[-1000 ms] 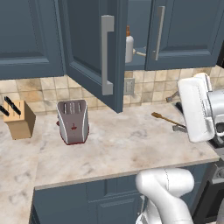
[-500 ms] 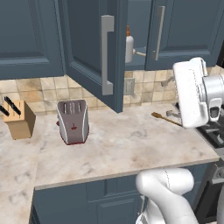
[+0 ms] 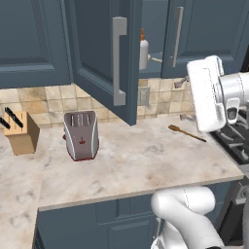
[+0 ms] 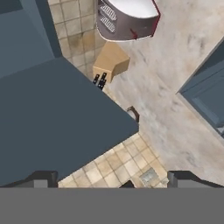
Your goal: Pick the dish brush and soap dispenser from the cabinet and place them on the counter.
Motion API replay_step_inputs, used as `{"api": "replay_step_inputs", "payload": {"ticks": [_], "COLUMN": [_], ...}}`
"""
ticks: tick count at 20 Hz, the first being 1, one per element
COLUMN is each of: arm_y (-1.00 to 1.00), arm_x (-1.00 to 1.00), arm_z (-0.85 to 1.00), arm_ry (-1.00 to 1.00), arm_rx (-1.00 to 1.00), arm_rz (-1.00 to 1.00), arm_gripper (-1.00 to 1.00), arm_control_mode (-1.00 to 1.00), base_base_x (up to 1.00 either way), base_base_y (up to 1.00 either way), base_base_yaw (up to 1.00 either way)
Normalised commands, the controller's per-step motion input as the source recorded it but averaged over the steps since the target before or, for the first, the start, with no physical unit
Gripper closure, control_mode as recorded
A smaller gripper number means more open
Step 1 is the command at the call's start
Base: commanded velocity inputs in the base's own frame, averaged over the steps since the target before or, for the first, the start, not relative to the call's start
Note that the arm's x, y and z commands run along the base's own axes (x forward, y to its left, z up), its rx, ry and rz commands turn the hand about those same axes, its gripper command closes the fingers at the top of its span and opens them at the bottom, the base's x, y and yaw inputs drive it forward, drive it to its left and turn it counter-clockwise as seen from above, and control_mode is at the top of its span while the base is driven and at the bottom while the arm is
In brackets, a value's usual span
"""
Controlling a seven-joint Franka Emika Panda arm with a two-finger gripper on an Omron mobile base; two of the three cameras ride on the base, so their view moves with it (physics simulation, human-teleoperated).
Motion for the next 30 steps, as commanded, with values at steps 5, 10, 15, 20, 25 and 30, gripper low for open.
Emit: {"api": "replay_step_inputs", "payload": {"ticks": [5,10,15,20,25,30], "arm_y": [0.19,0.25,0.24,0.31,0.37,0.39], "arm_x": [0.36,0.19,0.16,0.22,0.23,0.08], "arm_z": [0.0,0.0,-0.01,-0.03,-0.03,-0.01], "arm_ry": [0.0,0.03,0.07,0.05,0.03,0.06], "arm_rx": [-0.01,0.0,0.0,0.0,0.0,0.01], "arm_rz": [0.0,0.0,0.01,0.02,0.05,0.07], "arm_gripper": [-1.0,-1.0,-1.0,-1.0,-1.0,-1.0], "arm_control_mode": [-1.0,-1.0,-1.0,-1.0,-1.0,-1.0], "base_base_x": [0.0,0.0,0.0,0.0,0.0,0.0], "base_base_y": [0.0,0.0,0.0,0.0,0.0,0.0], "base_base_yaw": [0.0,0.0,0.0,0.0,0.0,0.0]}}
